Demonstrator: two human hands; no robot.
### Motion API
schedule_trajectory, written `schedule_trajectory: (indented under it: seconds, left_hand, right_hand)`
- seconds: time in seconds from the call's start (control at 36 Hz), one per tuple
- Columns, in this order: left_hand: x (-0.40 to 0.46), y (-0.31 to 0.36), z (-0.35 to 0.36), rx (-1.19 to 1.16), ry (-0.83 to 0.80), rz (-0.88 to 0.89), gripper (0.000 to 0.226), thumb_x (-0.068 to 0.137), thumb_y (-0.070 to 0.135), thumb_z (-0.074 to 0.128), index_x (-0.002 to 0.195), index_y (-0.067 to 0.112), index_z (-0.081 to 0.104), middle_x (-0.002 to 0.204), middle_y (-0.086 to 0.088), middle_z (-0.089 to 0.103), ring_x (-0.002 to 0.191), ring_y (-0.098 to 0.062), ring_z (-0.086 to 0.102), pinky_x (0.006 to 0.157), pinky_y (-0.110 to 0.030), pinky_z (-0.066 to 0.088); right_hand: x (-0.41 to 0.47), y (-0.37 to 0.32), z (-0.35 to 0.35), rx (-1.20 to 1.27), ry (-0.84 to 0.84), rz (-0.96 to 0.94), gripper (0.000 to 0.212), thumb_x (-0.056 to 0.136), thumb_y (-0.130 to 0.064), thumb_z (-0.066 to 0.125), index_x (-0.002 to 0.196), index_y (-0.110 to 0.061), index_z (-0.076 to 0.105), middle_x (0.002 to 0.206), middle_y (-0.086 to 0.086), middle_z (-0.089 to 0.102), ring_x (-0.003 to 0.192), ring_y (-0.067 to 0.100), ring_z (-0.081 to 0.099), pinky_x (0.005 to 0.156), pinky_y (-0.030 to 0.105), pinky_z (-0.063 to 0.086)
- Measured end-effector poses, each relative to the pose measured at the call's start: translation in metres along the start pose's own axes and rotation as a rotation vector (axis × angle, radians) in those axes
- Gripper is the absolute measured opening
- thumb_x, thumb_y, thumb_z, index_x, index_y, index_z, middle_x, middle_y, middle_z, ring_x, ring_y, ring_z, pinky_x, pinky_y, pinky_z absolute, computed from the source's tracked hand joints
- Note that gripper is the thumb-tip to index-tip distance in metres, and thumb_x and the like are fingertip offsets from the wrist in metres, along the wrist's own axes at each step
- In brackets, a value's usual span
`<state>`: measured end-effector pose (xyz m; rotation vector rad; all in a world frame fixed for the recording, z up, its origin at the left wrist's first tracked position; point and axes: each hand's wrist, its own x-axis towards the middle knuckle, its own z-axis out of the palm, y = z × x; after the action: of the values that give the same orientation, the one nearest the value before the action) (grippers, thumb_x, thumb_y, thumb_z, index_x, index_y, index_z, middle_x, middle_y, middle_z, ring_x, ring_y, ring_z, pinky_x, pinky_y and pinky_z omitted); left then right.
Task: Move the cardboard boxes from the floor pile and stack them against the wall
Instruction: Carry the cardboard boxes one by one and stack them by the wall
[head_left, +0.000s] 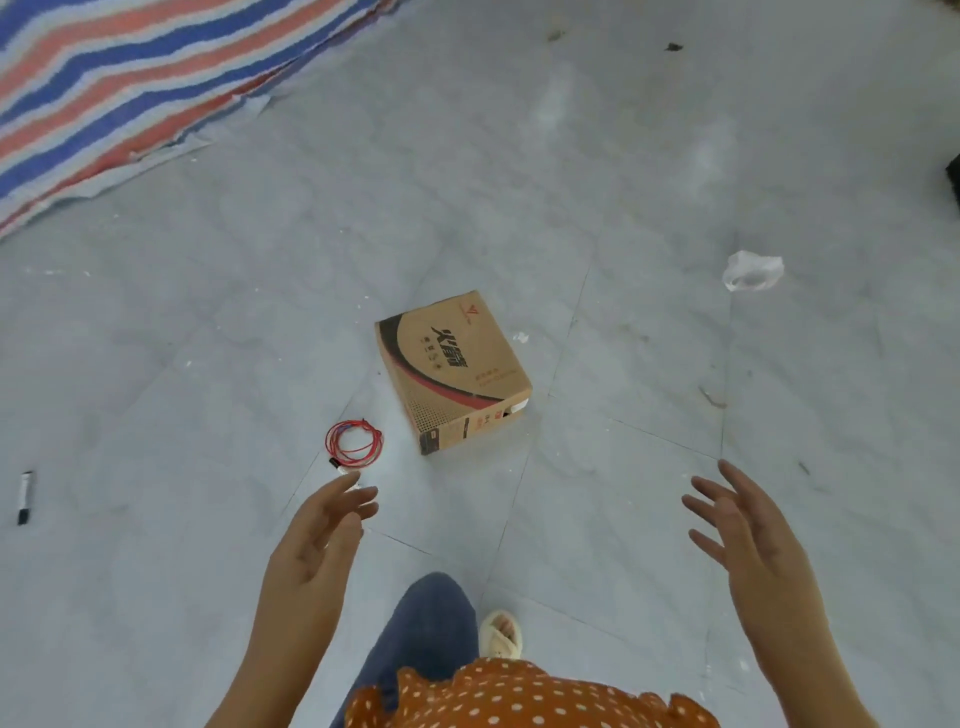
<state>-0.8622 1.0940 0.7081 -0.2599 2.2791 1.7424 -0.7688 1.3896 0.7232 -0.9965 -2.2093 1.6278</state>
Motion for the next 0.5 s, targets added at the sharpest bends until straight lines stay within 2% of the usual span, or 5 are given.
schedule_trajectory:
  seconds: [0.08,0.17,0.28,0.39,0.5]
  left_hand:
    - [0.029,0.005,0.008,-0.018,0.085,-0.047,0.030,0.080,0.039,0.050,0.109,0.036,0.058,0.105,0.016,0.068,0.105,-0.018,0.064,0.098,-0.044,0.048]
    - [0.069,0.003,0.021,-0.047,0.132,-0.111,0.017,0.094,0.022,0.057,0.107,0.033,0.058,0.111,0.001,0.068,0.108,-0.022,0.062,0.100,-0.049,0.046]
    - [0.132,0.014,0.040,-0.023,0.139,-0.156,0.023,0.098,0.015,0.043,0.114,0.027,0.055,0.120,-0.005,0.063,0.109,-0.024,0.060,0.100,-0.046,0.046]
    - [0.190,0.037,0.055,-0.045,0.159,-0.169,0.021,0.098,0.016,0.047,0.112,0.029,0.056,0.117,-0.004,0.064,0.107,-0.018,0.061,0.100,-0.046,0.046]
    - [0.232,0.046,0.061,-0.014,0.118,-0.188,0.022,0.097,0.022,0.051,0.118,0.027,0.056,0.118,0.000,0.064,0.109,-0.017,0.061,0.102,-0.047,0.046]
  right_hand:
    - [0.048,-0.013,0.015,0.008,-0.073,0.013,0.084,0.048,-0.094,0.053,0.117,-0.047,0.051,0.116,-0.011,0.065,0.104,0.001,0.064,0.082,0.018,0.054]
    - [0.096,-0.016,0.037,-0.039,-0.119,0.042,0.065,0.063,-0.085,0.054,0.116,-0.048,0.050,0.117,-0.012,0.064,0.104,-0.001,0.063,0.087,0.022,0.054]
    - [0.155,-0.027,0.062,-0.072,-0.154,0.070,0.035,0.089,-0.042,0.046,0.124,-0.041,0.047,0.119,-0.015,0.061,0.105,0.002,0.063,0.099,0.043,0.049]
    - [0.210,-0.050,0.083,-0.127,-0.208,0.111,0.051,0.075,-0.066,0.048,0.120,-0.043,0.048,0.117,-0.018,0.059,0.108,0.008,0.062,0.097,0.037,0.049]
    - [0.265,-0.059,0.098,-0.252,-0.269,0.109,0.038,0.087,-0.045,0.040,0.124,-0.040,0.042,0.122,-0.012,0.056,0.114,0.015,0.058,0.104,0.045,0.044]
